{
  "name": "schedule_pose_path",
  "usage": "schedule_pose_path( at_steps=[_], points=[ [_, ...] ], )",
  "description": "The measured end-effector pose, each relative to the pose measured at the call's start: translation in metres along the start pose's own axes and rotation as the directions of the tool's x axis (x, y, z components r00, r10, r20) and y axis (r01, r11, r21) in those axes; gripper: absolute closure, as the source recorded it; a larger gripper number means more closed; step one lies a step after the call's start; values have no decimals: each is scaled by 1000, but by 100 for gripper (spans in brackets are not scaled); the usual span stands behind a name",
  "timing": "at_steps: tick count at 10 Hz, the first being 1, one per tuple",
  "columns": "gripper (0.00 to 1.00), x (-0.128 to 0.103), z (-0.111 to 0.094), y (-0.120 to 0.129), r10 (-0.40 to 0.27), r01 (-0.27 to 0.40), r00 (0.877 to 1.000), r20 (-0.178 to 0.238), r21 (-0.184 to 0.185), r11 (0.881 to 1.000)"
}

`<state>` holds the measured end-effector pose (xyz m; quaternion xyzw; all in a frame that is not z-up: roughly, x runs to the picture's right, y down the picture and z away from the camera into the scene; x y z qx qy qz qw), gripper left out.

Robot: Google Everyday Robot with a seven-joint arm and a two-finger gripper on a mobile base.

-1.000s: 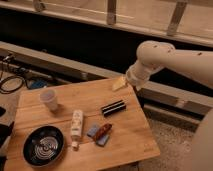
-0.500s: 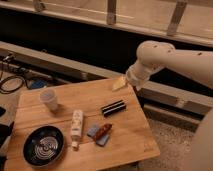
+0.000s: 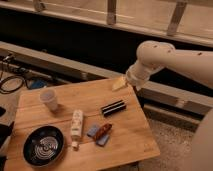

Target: Pick up the ceramic cup

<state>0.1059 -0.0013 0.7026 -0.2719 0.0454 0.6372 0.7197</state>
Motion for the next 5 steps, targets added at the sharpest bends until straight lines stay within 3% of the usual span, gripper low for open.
schedule_pose_path(
  at_steps=[5],
  points=[
    [21, -10, 8, 12, -21, 21, 1000, -2, 4, 1000]
  ],
)
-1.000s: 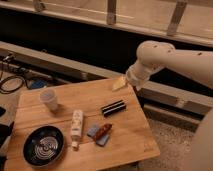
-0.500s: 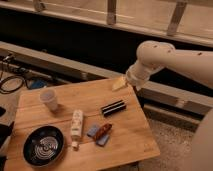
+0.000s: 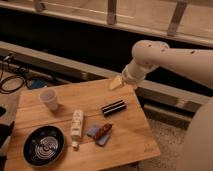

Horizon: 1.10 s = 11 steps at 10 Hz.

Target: Pick up the ceramic cup

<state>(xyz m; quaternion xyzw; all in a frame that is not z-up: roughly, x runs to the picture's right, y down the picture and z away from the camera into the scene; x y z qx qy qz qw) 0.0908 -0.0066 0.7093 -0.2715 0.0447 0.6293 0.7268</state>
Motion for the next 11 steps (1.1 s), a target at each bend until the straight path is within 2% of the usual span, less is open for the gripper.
schedule_pose_path(
  at_steps=[11],
  points=[
    [21, -20, 10, 25, -41, 41, 999, -2, 8, 999]
  ],
)
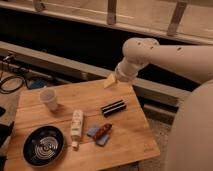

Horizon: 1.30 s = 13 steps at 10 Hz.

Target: Pick up the ceramic cup

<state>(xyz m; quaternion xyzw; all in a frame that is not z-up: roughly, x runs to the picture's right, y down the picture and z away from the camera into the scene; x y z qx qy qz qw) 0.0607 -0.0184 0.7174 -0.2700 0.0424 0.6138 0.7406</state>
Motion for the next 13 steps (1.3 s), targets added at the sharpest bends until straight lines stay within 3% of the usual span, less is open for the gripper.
schedule_pose_path(
  at_steps=[7, 13],
  points=[
    [21, -18, 6, 29, -28, 28, 1000, -2, 7, 1000],
    [21, -43, 14, 74, -85, 85, 996, -1, 3, 996]
  ],
)
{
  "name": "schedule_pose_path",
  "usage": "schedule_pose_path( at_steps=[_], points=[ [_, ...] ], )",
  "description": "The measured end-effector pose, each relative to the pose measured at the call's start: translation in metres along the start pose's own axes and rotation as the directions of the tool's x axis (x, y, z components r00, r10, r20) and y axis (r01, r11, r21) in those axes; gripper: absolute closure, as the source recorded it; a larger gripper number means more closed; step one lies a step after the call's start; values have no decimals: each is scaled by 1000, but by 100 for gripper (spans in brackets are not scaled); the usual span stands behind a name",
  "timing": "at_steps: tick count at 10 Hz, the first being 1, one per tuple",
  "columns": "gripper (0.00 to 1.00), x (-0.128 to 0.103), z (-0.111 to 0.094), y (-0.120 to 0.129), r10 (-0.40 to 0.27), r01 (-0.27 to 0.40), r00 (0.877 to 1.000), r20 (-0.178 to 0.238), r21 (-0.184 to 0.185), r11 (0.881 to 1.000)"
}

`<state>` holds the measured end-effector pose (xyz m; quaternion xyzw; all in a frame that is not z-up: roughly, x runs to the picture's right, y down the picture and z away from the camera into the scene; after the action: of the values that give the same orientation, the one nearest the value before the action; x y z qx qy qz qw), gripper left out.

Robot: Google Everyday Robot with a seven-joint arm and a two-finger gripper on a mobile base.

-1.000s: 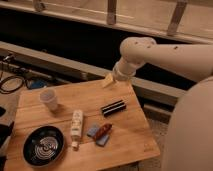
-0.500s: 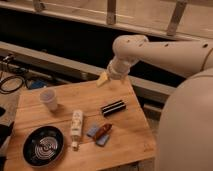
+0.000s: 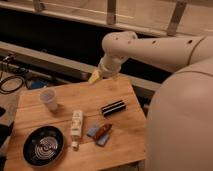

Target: Pick up the ceramic cup

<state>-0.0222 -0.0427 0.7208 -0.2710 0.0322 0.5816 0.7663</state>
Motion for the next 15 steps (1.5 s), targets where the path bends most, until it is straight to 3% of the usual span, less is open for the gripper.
schedule_pose_path(
  at_steps=[4, 7, 11, 15],
  points=[
    [21, -9, 1, 12, -24, 24, 1000, -1, 1, 1000],
    [21, -29, 10, 44, -60, 60, 998, -3, -8, 998],
    [21, -37, 8, 52, -80, 80, 997, 1, -18, 997],
    [21, -75, 21, 101, -123, 123, 992, 11, -39, 992]
  ],
)
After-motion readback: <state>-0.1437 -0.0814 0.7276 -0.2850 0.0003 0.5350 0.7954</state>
